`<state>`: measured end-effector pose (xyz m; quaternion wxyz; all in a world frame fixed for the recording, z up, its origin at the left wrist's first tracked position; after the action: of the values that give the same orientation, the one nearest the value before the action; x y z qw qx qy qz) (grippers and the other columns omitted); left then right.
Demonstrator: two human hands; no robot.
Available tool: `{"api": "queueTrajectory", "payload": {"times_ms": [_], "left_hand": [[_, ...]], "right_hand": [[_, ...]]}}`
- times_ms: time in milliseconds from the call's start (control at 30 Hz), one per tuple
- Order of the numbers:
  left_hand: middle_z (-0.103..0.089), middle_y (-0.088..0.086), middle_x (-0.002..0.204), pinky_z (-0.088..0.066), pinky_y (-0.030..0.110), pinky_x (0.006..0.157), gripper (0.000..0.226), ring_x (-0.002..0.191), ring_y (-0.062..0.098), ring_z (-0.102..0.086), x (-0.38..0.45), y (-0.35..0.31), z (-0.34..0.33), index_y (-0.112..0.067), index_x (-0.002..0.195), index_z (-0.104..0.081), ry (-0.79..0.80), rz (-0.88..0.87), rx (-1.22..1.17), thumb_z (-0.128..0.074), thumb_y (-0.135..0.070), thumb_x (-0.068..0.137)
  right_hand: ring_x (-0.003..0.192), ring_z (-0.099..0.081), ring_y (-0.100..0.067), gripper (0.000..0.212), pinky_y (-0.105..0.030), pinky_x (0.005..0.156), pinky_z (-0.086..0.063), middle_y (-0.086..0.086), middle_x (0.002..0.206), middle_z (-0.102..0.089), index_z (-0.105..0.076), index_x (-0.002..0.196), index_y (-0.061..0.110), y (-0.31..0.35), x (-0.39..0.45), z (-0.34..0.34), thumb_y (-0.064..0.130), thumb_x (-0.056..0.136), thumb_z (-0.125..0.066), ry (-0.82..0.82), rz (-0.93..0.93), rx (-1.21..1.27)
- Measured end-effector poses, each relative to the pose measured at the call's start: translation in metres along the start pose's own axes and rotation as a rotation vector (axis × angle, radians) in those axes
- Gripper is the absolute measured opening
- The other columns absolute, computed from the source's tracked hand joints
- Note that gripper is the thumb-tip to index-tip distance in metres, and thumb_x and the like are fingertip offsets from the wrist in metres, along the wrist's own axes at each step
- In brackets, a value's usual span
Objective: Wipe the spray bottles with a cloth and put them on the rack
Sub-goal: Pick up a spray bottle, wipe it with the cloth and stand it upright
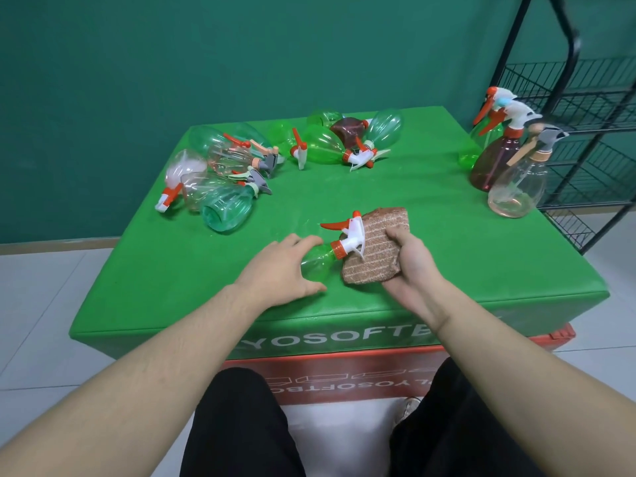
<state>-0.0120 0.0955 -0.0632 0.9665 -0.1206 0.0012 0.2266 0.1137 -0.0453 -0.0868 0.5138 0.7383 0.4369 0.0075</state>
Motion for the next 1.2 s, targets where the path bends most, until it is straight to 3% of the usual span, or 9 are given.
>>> {"api": "queueTrajectory", "payload": {"times_ms": [133, 300, 433, 633, 733, 833, 933, 1033, 1200], "left_hand": [[-0.052, 0.004, 0.138, -0.052, 0.038, 0.096, 0.089, 0.114, 0.024, -0.058, 0.002, 0.004, -0.001, -0.035, 0.156, -0.031, -0.033, 0.072, -0.007, -0.077, -0.058, 0.083], [-0.05, 0.005, 0.14, -0.054, 0.04, 0.098, 0.091, 0.116, 0.026, -0.059, 0.003, 0.013, 0.0, -0.034, 0.157, -0.029, -0.057, 0.158, -0.061, -0.078, -0.056, 0.082], [-0.051, 0.006, 0.138, -0.055, 0.036, 0.092, 0.09, 0.113, 0.025, -0.059, 0.004, 0.009, 0.0, -0.034, 0.156, -0.031, -0.063, 0.181, -0.056, -0.079, -0.051, 0.082], [-0.054, 0.003, 0.131, -0.049, 0.029, 0.078, 0.087, 0.096, 0.017, -0.055, 0.001, 0.004, 0.002, -0.034, 0.155, -0.033, -0.067, 0.131, -0.036, -0.078, -0.052, 0.083], [-0.054, 0.001, 0.133, -0.053, 0.033, 0.087, 0.088, 0.104, 0.017, -0.053, -0.002, 0.001, -0.001, -0.037, 0.155, -0.032, -0.054, 0.069, -0.004, -0.078, -0.054, 0.082], [-0.054, 0.001, 0.134, -0.053, 0.036, 0.094, 0.088, 0.113, 0.021, -0.055, -0.002, -0.003, -0.003, -0.037, 0.155, -0.033, -0.041, 0.019, 0.026, -0.077, -0.054, 0.082], [-0.053, 0.002, 0.137, -0.052, 0.036, 0.096, 0.087, 0.119, 0.023, -0.055, -0.002, -0.005, -0.005, -0.035, 0.156, -0.033, -0.048, 0.001, 0.052, -0.077, -0.054, 0.083], [-0.054, 0.003, 0.135, -0.054, 0.035, 0.094, 0.087, 0.115, 0.022, -0.056, 0.001, -0.002, -0.007, -0.034, 0.156, -0.033, -0.056, 0.02, 0.049, -0.077, -0.053, 0.082], [-0.055, 0.004, 0.129, -0.056, 0.035, 0.08, 0.087, 0.097, 0.02, -0.06, 0.007, 0.005, -0.007, -0.033, 0.154, -0.034, -0.059, 0.108, 0.022, -0.077, -0.054, 0.081]], "right_hand": [[0.117, -0.065, -0.032, 0.027, -0.05, 0.105, -0.049, -0.019, 0.118, -0.072, -0.061, 0.12, 0.005, -0.004, 0.004, -0.01, 0.023, 0.107, -0.045, -0.046, 0.06, -0.036], [0.112, -0.068, -0.033, 0.031, -0.049, 0.1, -0.051, -0.021, 0.119, -0.072, -0.059, 0.125, 0.003, -0.015, 0.0, -0.015, 0.023, 0.108, -0.043, -0.051, 0.051, -0.05], [0.101, -0.07, -0.03, 0.025, -0.048, 0.098, -0.052, -0.019, 0.112, -0.074, -0.062, 0.113, 0.005, -0.013, -0.006, -0.01, 0.021, 0.107, -0.043, -0.061, 0.04, -0.081], [0.096, -0.069, -0.023, 0.021, -0.043, 0.094, -0.055, -0.009, 0.101, -0.074, -0.06, 0.108, 0.009, 0.006, -0.009, 0.008, 0.022, 0.108, -0.044, -0.107, 0.106, -0.238], [0.088, -0.068, -0.018, 0.021, -0.038, 0.088, -0.056, -0.005, 0.097, -0.072, -0.06, 0.11, 0.012, 0.021, -0.003, 0.007, 0.024, 0.108, -0.043, -0.11, 0.202, -0.346], [0.081, -0.065, -0.017, 0.024, -0.037, 0.082, -0.053, -0.002, 0.091, -0.071, -0.063, 0.098, 0.018, 0.025, 0.003, -0.002, 0.028, 0.108, -0.044, -0.089, 0.271, -0.555], [0.085, -0.065, -0.022, 0.028, -0.039, 0.085, -0.053, -0.008, 0.097, -0.074, -0.068, 0.094, 0.022, 0.017, 0.006, -0.01, 0.031, 0.107, -0.045, -0.044, 0.297, -0.709], [0.088, -0.066, -0.021, 0.027, -0.029, 0.078, -0.054, -0.004, 0.099, -0.073, -0.068, 0.093, 0.027, 0.012, -0.001, -0.014, 0.029, 0.107, -0.044, -0.041, 0.337, -0.749], [0.088, -0.066, -0.026, 0.027, -0.031, 0.081, -0.05, -0.016, 0.103, -0.073, -0.067, 0.095, 0.015, 0.005, -0.006, -0.006, 0.028, 0.106, -0.047, -0.084, 0.395, -0.87]]}}
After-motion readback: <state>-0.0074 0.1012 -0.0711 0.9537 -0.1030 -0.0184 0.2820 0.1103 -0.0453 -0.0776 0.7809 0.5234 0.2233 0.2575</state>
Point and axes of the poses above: each hand's wrist, its own x-axis towards the middle knuckle, its own z-axis out of the back of the hand, y = z × x, the point moved 7 cm from there along x, towards the middle knuckle
